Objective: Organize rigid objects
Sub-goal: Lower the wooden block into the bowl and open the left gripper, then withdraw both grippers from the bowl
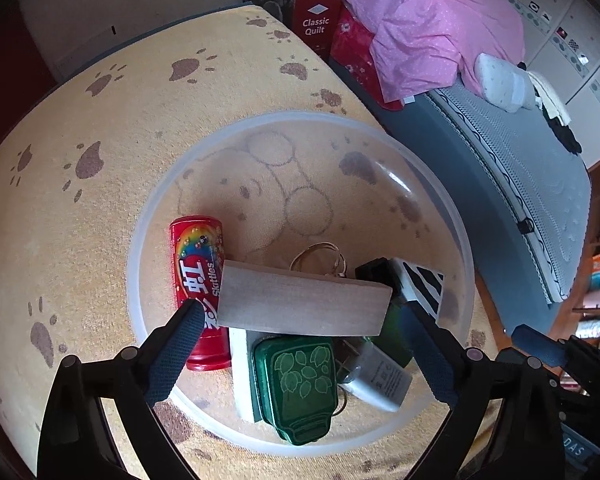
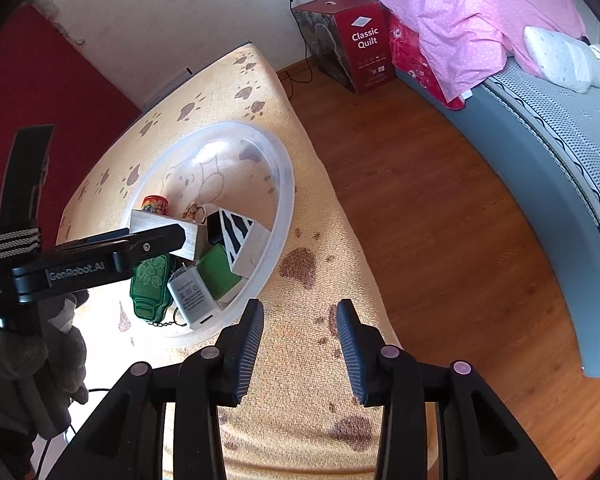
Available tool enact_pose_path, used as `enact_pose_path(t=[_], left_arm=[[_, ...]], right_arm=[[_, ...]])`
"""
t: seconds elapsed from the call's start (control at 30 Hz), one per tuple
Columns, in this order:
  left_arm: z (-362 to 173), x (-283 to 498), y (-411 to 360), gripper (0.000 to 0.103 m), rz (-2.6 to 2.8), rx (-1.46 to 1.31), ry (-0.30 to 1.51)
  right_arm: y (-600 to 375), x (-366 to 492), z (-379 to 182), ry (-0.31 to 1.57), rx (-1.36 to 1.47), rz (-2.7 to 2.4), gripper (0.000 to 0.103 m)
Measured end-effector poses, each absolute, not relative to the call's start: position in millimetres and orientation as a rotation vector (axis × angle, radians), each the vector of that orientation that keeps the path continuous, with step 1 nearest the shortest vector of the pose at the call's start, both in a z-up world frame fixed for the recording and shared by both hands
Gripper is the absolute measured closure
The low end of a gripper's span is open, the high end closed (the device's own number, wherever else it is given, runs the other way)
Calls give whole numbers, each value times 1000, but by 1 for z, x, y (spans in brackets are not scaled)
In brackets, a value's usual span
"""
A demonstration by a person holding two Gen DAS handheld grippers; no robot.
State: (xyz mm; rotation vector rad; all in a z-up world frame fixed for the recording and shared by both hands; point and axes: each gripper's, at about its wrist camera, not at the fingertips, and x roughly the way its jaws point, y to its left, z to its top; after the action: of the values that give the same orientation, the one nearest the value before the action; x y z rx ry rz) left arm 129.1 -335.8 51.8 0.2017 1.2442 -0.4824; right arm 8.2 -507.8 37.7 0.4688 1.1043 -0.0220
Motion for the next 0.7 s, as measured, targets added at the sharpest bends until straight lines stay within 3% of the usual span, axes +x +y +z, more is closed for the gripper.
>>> enact_pose_path(t=[0.2,0.37,0.43,0.57,0.7], left_arm=[[64,118,-325,4,-469,174,1215],[80,103,-315,4,-461,183,1163],[88,96,-310,4,-452,182,1140],[102,84,-302,4,-431,185,1097],[115,74,-294,4,-398,194,1063]], right_arm=[[-503,7,40,1105,460,-13,51],[-497,8,41,1115,443,-7,29],[-493,9,42,1121,427,-2,25],[-485,10,45,1128,395,12,8],[-476,11,51,1113,358,28,1]])
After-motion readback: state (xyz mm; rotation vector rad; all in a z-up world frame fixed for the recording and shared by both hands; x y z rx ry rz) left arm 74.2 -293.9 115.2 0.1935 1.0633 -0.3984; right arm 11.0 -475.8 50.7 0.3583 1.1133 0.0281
